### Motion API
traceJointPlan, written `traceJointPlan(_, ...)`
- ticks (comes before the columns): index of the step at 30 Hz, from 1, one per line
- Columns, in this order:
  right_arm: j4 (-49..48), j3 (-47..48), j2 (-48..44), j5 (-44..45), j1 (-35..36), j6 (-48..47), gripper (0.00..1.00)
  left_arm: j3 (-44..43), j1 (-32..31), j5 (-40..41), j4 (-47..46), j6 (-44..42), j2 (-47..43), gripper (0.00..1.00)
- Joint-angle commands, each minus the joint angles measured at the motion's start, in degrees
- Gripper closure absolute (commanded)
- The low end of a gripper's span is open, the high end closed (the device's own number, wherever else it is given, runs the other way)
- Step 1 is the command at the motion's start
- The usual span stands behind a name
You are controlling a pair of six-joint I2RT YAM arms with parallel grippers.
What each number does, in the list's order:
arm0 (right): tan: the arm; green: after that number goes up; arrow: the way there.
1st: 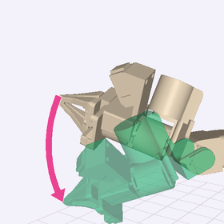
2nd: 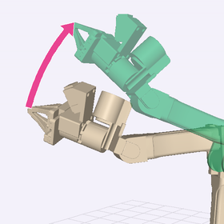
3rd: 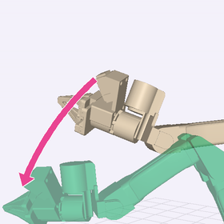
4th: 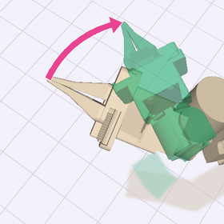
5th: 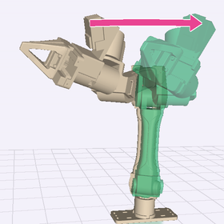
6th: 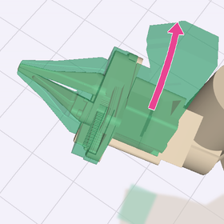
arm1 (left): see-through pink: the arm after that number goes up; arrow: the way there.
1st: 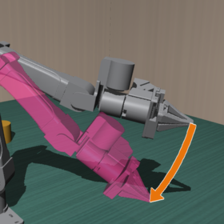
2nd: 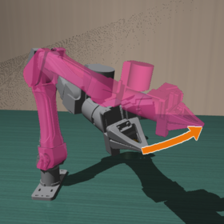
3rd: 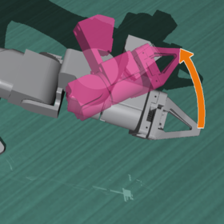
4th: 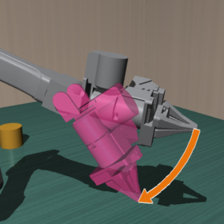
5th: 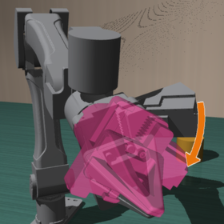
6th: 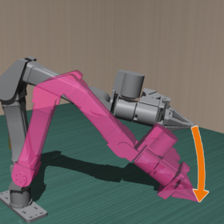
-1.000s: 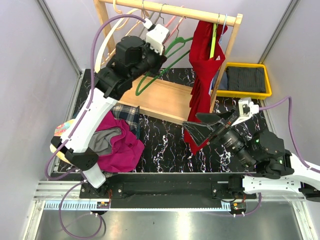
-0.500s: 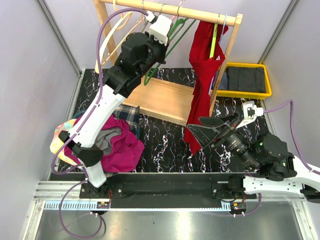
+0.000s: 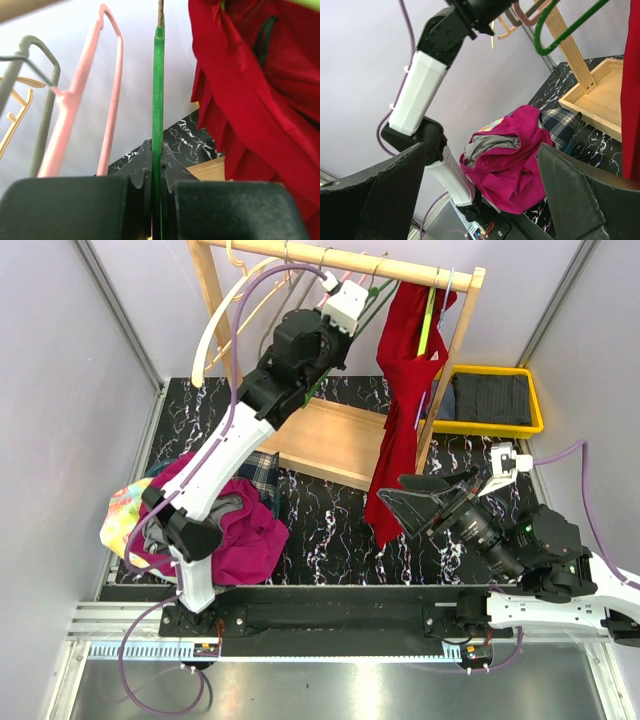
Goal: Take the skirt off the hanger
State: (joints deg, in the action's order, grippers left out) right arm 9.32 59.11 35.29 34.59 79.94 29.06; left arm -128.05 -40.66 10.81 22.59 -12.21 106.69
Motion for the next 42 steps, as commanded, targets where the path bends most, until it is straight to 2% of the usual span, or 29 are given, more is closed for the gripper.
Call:
traceJointPlan(1,-0.7,1.1,0.2,-1.4,0.4,0.0,0.0,-4.2,0.8,2.2,-5.5,-2.1,1.5,1.0)
traceJointPlan(9,-0.2,3.0,0.7,-2.2,0.4,-1.7,0.0,-0.5,1.1,3.0,-5.4,-2.7,0.8,1.0)
traceJointPlan(10,-0.2,3.4,0.5,-2.2,0.5,-1.9,0.0,0.4,1.2,2.9,-5.5,-2.6,0.2,0.93)
traceJointPlan(12,0.0,3.6,0.6,-2.0,0.5,-2.5,0.0,3.3,1.0,2.6,-5.5,-2.7,-2.1,0.71)
traceJointPlan(13,0.2,4.0,0.7,-2.0,0.4,-3.0,0.0,4.2,0.9,2.7,-5.5,-2.9,-3.0,0.33)
traceJointPlan(14,0.3,4.1,0.7,-1.8,0.4,-3.2,0.0,6.0,0.8,2.7,-5.5,-3.7,-4.8,0.12)
traceJointPlan(15,0.4,4.2,0.8,-1.7,0.4,-3.2,0.0,6.8,0.6,2.9,-5.7,-4.1,-5.6,0.01)
traceJointPlan(22,1.1,4.7,0.7,-0.6,0.4,-4.4,0.0,12.3,-0.2,3.2,-7.2,-4.8,-14.6,0.01)
traceJointPlan(30,2.4,4.9,0.7,0.0,0.5,-4.2,0.0,9.8,-3.6,0.6,-10.7,-6.9,-21.4,0.01)
traceJointPlan(33,2.2,4.0,1.0,0.0,0.5,-3.0,0.0,7.5,-6.1,-2.2,-11.0,-4.4,-20.8,0.01)
traceJointPlan(37,1.8,2.8,1.3,-0.1,0.5,-2.3,0.0,7.8,-6.6,-8.7,-15.1,7.5,-18.1,0.01)
traceJointPlan(42,2.7,1.7,1.2,-0.1,0.4,-1.7,0.0,1.2,-8.0,-13.7,-14.6,8.2,-9.2,0.01)
